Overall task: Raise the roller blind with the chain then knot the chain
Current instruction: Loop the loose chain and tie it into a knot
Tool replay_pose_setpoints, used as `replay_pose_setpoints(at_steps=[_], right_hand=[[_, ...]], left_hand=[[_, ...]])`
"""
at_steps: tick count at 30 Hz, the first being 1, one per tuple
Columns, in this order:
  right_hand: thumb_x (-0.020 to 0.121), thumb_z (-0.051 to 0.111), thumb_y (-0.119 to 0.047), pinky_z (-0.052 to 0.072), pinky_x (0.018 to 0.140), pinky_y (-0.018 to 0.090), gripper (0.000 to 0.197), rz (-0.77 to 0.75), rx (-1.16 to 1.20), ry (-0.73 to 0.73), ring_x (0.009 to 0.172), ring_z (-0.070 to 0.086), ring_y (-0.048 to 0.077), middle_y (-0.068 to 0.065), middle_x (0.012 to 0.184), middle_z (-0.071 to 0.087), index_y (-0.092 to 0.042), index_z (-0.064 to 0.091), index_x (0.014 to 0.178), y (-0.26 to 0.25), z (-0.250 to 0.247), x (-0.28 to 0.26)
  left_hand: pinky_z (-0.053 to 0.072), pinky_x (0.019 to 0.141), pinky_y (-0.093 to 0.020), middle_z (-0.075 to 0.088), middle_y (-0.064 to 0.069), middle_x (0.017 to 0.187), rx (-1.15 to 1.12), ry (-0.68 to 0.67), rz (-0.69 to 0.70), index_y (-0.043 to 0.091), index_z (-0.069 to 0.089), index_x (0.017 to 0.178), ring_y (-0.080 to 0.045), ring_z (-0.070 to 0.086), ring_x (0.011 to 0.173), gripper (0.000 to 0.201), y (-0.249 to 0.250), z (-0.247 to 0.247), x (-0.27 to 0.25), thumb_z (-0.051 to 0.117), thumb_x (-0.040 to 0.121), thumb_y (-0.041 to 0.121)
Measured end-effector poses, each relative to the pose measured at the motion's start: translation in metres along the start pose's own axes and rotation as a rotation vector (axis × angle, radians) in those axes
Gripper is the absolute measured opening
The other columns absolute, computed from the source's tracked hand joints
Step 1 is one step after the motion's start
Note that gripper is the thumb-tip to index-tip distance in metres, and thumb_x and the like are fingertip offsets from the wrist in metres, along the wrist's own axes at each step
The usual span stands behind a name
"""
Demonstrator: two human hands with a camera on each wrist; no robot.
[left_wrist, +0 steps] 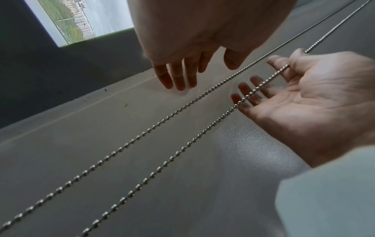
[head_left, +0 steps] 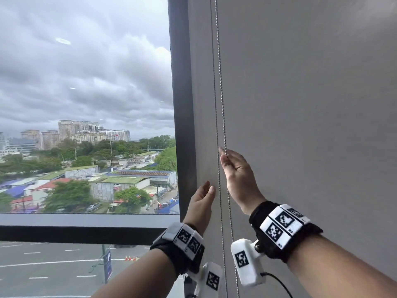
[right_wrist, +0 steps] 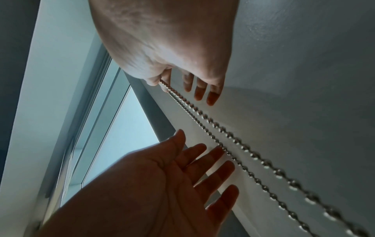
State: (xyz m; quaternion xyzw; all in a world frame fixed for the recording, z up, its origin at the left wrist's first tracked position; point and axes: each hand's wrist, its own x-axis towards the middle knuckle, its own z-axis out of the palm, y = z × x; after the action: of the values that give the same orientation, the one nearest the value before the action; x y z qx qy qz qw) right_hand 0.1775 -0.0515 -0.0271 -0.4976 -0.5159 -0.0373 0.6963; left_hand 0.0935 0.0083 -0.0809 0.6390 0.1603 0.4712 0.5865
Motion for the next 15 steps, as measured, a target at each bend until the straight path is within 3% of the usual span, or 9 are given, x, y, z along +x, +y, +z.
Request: replay_pose_setpoints(at_steps=[3,6,9,10,12,14,15], right_hand=[[0.1,0.049,-0.027,0.035,0.114,0.029,0.035,0.048,0.075,-0.021,0.13,0.05,0.008,0.0,0.141,0.054,-0.016,0.058,0.132,0.005,0.004,0.004],[0.1,0.049,-0.022,0.034,0.112,0.021,0.035,0.065,0.123,-0.021,0.129,0.05,0.006,-0.001,0.14,0.056,-0.015,0.057,0.134,0.006,0.004,0.002],[0.1,0.05,-0.021,0.042,0.108,0.026,0.035,0.098,0.126,-0.029,0.116,0.061,0.006,-0.004,0.132,0.063,-0.017,0.058,0.133,0.011,0.007,-0.001],[0.1,0.05,-0.022,0.047,0.101,0.024,0.033,0.108,0.129,-0.025,0.102,0.064,0.001,-0.003,0.124,0.067,-0.017,0.06,0.131,0.013,0.009,-0.002],[0.099,0.051,-0.026,0.049,0.071,0.023,0.027,0.099,0.069,-0.001,0.065,0.057,0.001,0.007,0.091,0.074,-0.016,0.072,0.112,0.016,0.009,-0.004],[0.098,0.053,-0.029,0.04,0.055,0.026,0.029,0.079,0.035,0.005,0.052,0.045,0.011,0.018,0.065,0.064,-0.011,0.074,0.087,0.014,0.008,-0.007],[0.097,0.054,-0.029,0.036,0.051,0.024,0.031,0.076,0.041,0.004,0.046,0.039,0.009,0.009,0.056,0.059,-0.009,0.072,0.08,0.013,0.007,-0.009]], left_hand=[[0.042,0.074,-0.024,0.064,-0.008,0.11,0.004,-0.017,0.034,0.009,0.053,0.128,-0.018,0.056,0.1,0.037,-0.006,0.003,0.002,0.047,0.094,0.02],[0.042,0.071,-0.025,0.068,-0.008,0.092,0.021,-0.036,0.071,0.02,0.069,0.102,-0.018,0.059,0.089,0.02,-0.013,0.005,0.003,0.051,0.092,0.022],[0.043,0.07,-0.024,0.071,0.002,0.075,0.016,-0.081,0.096,0.021,0.073,0.085,-0.011,0.062,0.076,0.016,-0.013,0.006,0.001,0.058,0.089,0.022],[0.044,0.069,-0.022,0.072,0.005,0.071,0.008,-0.098,0.108,0.018,0.073,0.083,-0.008,0.063,0.071,0.015,-0.012,0.007,-0.001,0.059,0.088,0.018],[0.047,0.066,-0.018,0.072,0.007,0.066,-0.008,-0.117,0.137,0.011,0.072,0.086,-0.003,0.063,0.065,0.015,-0.009,0.008,-0.005,0.058,0.087,0.009],[0.048,0.063,-0.015,0.072,0.008,0.063,-0.022,-0.13,0.167,0.008,0.07,0.093,-0.001,0.064,0.062,0.015,-0.008,0.008,-0.009,0.057,0.085,0.003],[0.048,0.062,-0.014,0.072,0.008,0.062,-0.026,-0.129,0.173,0.007,0.07,0.093,0.0,0.064,0.061,0.016,-0.008,0.008,-0.011,0.057,0.085,0.002]])
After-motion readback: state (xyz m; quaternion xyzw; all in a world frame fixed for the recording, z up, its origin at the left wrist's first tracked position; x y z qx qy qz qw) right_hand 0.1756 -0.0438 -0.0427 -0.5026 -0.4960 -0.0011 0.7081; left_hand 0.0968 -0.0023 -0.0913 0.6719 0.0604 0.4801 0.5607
